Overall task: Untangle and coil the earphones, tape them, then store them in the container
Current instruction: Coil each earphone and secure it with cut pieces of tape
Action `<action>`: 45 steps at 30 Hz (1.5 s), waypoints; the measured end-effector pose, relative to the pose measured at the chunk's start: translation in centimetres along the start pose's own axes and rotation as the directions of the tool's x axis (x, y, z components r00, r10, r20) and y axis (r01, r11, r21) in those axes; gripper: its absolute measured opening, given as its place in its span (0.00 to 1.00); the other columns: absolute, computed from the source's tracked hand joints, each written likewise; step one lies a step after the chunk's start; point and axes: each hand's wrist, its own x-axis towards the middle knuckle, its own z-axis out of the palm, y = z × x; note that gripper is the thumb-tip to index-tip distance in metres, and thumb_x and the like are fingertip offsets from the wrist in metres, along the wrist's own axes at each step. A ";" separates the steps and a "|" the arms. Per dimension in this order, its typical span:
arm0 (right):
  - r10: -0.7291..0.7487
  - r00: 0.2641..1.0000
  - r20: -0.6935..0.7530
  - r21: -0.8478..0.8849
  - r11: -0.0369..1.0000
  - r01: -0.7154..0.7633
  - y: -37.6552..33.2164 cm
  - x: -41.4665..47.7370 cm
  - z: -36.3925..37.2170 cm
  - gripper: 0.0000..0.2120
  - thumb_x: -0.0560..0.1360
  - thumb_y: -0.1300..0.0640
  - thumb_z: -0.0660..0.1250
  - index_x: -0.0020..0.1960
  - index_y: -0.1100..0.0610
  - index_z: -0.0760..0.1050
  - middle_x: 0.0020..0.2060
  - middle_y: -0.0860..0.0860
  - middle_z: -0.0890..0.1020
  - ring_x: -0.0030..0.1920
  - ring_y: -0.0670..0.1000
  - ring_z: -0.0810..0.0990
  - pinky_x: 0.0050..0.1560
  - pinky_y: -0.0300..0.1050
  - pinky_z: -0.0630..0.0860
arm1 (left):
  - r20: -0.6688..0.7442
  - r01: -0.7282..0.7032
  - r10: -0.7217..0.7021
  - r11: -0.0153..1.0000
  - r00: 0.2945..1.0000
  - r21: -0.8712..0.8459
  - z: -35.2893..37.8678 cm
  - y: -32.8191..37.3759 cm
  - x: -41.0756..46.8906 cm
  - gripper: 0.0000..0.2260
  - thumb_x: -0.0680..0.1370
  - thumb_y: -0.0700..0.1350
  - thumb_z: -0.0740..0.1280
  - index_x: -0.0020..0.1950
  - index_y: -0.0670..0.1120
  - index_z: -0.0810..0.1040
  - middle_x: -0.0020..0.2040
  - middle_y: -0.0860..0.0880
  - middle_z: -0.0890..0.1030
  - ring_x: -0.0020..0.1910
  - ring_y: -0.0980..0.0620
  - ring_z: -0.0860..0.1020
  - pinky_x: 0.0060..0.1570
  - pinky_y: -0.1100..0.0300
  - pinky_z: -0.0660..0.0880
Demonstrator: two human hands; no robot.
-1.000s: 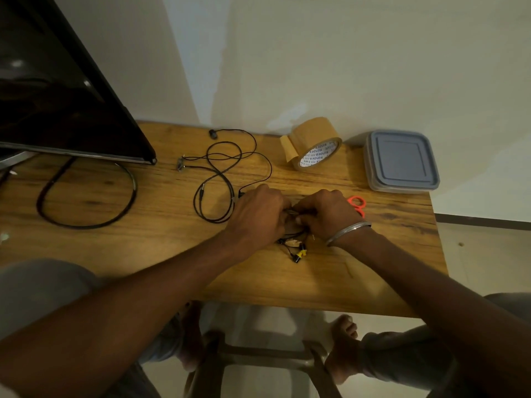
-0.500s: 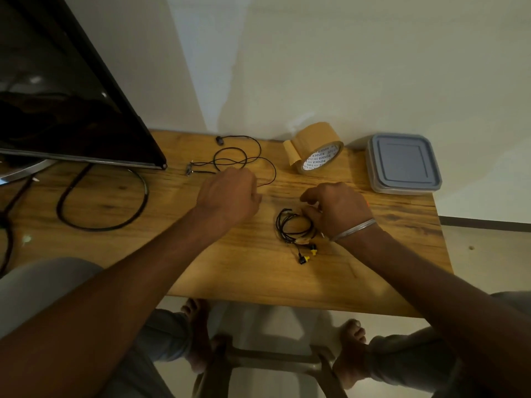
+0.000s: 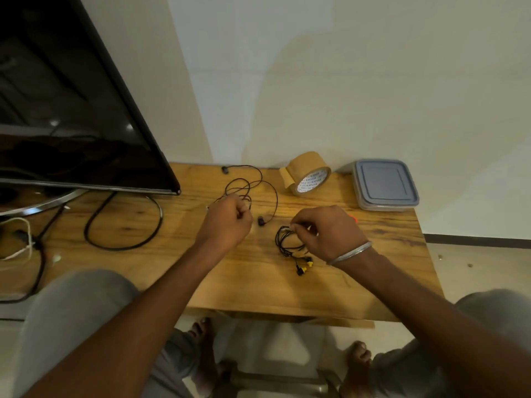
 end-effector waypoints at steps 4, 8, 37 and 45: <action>0.063 0.998 -0.014 0.235 0.970 -0.058 -0.6 -1.0 1.4 0.07 0.76 0.56 0.70 0.52 0.52 0.84 0.42 0.45 0.85 0.41 0.42 0.81 0.44 0.37 0.78 | 0.036 0.168 -0.181 0.797 0.983 -0.580 -0.4 1.3 -2.2 0.04 0.82 0.39 0.64 0.47 0.43 0.76 0.37 0.45 0.83 0.29 0.52 0.77 0.31 0.56 0.78; 0.045 0.998 0.036 0.415 0.908 -0.055 -1.8 -0.6 2.7 0.19 0.75 0.58 0.71 0.65 0.52 0.76 0.55 0.45 0.81 0.48 0.42 0.81 0.45 0.27 0.73 | 0.231 0.314 -0.212 0.615 0.949 -0.724 0.2 2.3 -1.6 0.05 0.82 0.38 0.62 0.48 0.42 0.76 0.35 0.47 0.78 0.28 0.54 0.73 0.36 0.53 0.78; -0.205 0.880 -0.428 0.255 0.907 0.336 0.1 1.7 1.8 0.08 0.73 0.66 0.73 0.51 0.60 0.83 0.42 0.51 0.85 0.41 0.46 0.82 0.41 0.40 0.80 | -0.012 -0.517 0.529 0.834 0.849 0.192 0.7 1.4 -0.1 0.13 0.78 0.48 0.66 0.63 0.54 0.79 0.71 0.50 0.72 0.77 0.46 0.60 0.75 0.35 0.50; -0.192 0.882 -0.430 0.298 0.892 0.340 -0.1 1.8 2.1 0.07 0.73 0.64 0.75 0.51 0.59 0.85 0.41 0.51 0.85 0.39 0.45 0.80 0.38 0.38 0.77 | 0.088 -0.556 0.558 0.830 0.825 -0.044 -0.3 1.7 0.4 0.11 0.75 0.48 0.72 0.57 0.52 0.82 0.49 0.54 0.86 0.51 0.56 0.82 0.75 0.44 0.60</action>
